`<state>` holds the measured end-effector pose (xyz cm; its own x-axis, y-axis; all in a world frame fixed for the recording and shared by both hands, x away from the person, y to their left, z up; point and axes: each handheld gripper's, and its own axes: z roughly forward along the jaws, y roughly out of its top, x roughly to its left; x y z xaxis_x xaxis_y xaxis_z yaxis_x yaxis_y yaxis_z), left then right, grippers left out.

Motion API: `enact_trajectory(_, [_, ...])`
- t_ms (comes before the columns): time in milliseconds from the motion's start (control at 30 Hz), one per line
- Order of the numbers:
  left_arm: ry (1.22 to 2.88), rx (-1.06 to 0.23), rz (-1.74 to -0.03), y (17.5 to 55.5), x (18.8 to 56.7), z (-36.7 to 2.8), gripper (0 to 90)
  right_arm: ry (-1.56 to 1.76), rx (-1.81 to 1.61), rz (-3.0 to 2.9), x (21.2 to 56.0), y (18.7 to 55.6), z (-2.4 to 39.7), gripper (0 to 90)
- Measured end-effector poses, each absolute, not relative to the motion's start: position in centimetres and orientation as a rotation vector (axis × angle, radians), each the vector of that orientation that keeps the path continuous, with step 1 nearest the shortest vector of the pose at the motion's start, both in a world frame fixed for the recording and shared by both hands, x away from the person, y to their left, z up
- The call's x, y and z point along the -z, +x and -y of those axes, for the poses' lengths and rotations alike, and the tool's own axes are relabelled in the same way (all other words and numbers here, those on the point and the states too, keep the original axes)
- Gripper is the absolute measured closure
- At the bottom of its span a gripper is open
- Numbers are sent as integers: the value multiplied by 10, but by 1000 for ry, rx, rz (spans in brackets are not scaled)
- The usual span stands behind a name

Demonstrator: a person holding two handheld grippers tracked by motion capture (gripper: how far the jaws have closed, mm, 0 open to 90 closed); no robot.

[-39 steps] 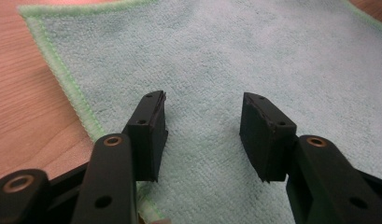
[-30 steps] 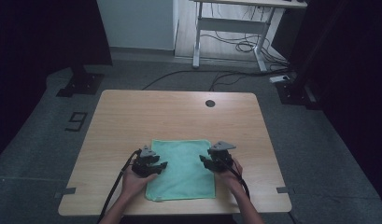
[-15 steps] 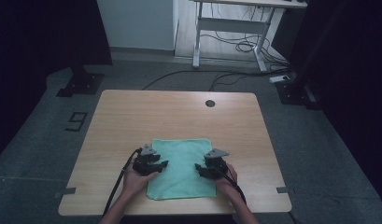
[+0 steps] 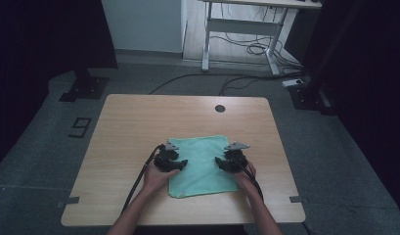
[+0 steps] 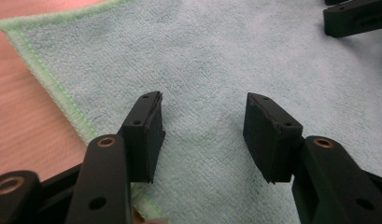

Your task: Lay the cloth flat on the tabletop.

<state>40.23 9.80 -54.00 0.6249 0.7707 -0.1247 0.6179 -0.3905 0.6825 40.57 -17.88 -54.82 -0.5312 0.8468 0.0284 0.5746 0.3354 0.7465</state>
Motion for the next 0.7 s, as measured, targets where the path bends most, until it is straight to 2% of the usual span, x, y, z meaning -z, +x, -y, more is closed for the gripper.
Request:
enact_trajectory(267, [2114, -285, -1107, 403, 540, -112, 469, 1116, -1135, -2267, 537, 368, 162, 488])
enact_trajectory(467, [2105, -292, -1106, 407, 541, -113, 476, 962, -1254, -2379, 532, 345, 125, 531])
enact_trajectory(700, [2109, -290, -1100, 407, 541, -113, 474, 848, -1258, -2473, 540, 332, 81, 509])
